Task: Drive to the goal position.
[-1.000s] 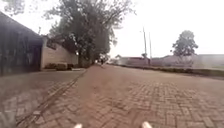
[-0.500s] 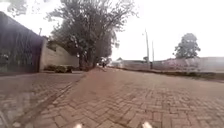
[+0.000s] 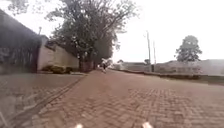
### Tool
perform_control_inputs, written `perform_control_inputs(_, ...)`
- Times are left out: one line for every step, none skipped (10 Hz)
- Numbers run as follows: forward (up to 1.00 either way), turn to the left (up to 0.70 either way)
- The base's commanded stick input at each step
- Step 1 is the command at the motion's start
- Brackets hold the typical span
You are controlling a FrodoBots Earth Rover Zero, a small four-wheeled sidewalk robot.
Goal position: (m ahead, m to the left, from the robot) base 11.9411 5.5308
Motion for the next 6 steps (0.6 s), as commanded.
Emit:
perform_control_inputs(0.7, 0.0)
perform_control_inputs(0.7, 0.0)
perform_control_inputs(0.7, 0.0)
perform_control_inputs(0.7, 0.0)
perform_control_inputs(0.7, 0.0)
perform_control_inputs(0.7, 0.0)
